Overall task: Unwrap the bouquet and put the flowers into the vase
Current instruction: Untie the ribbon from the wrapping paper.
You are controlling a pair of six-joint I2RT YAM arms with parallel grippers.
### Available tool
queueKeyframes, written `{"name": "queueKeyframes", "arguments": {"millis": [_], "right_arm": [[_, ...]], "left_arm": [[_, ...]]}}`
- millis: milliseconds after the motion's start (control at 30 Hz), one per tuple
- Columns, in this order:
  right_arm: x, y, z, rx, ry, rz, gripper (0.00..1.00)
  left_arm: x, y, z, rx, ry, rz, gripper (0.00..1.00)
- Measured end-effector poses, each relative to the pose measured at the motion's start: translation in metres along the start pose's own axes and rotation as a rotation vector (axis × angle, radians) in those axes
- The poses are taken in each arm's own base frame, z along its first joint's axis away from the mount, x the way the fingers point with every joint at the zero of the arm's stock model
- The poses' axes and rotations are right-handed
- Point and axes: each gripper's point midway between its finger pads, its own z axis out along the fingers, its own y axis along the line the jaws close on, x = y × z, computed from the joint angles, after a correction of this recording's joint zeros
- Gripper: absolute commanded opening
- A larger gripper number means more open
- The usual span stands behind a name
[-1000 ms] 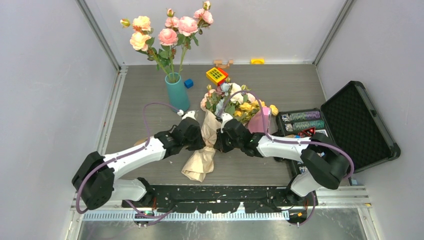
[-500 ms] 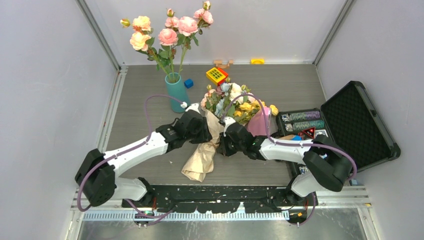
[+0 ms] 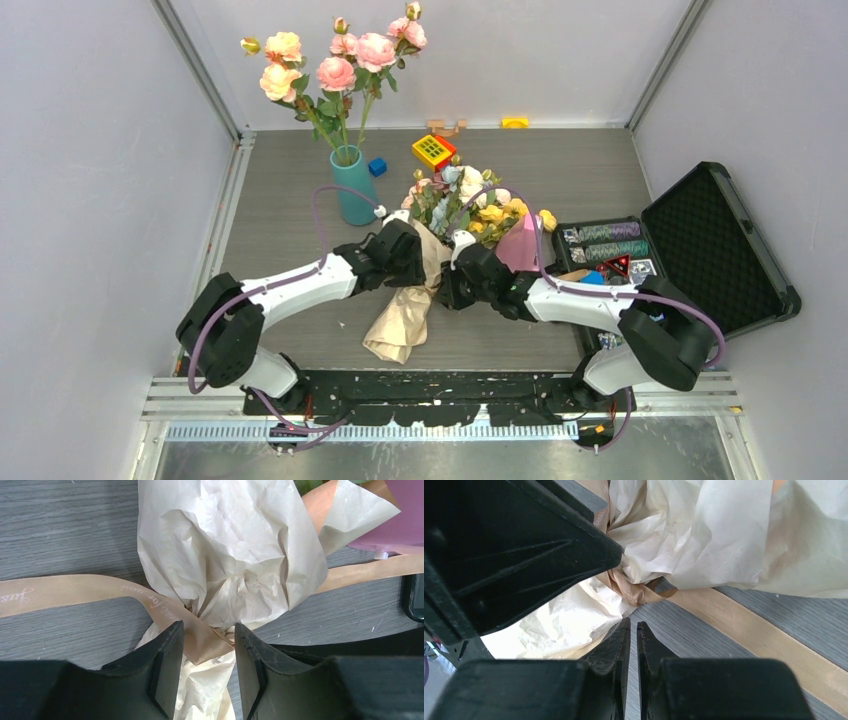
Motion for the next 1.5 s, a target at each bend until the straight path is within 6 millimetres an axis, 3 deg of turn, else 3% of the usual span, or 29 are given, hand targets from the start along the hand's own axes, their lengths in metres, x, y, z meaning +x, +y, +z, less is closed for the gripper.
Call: {"name": "queueKeyframes", "arguments": {"millis": [367,667,867,933,1167,1500], "right_arm": [[-0.029,0.007,0.002,-0.017,-0.05,-0.004,0.25],[-0.018,0.004,0.015,-0.015,0.0,-0.006,0.29],[-0.022,0.009,0.018,-0.028,0.001,-0.009,0.3],[-0.022,0.009,0.019,-0.029,0.004,-0.008,0.28],[-0.02,0.01,0.02,-0.037,0.013,-0.012,0.02],[-0.02,0.01,0.02,-0.039,0.014,-0.012,0.0]], "left_arm": [[0.011,0.013,-0.008,0.005,-0.029,-0.068,0.44],[0.01,0.014,-0.017,0.019,-0.053,-0.093,0.42],[0.011,0.015,-0.016,0.016,-0.051,-0.092,0.37],[0.012,0.016,-0.015,0.014,-0.049,-0.091,0.31],[0.013,0.017,-0.014,0.009,-0.043,-0.09,0.13],[0.019,0.013,-0.016,0.025,-0.029,-0.107,0.0]]}}
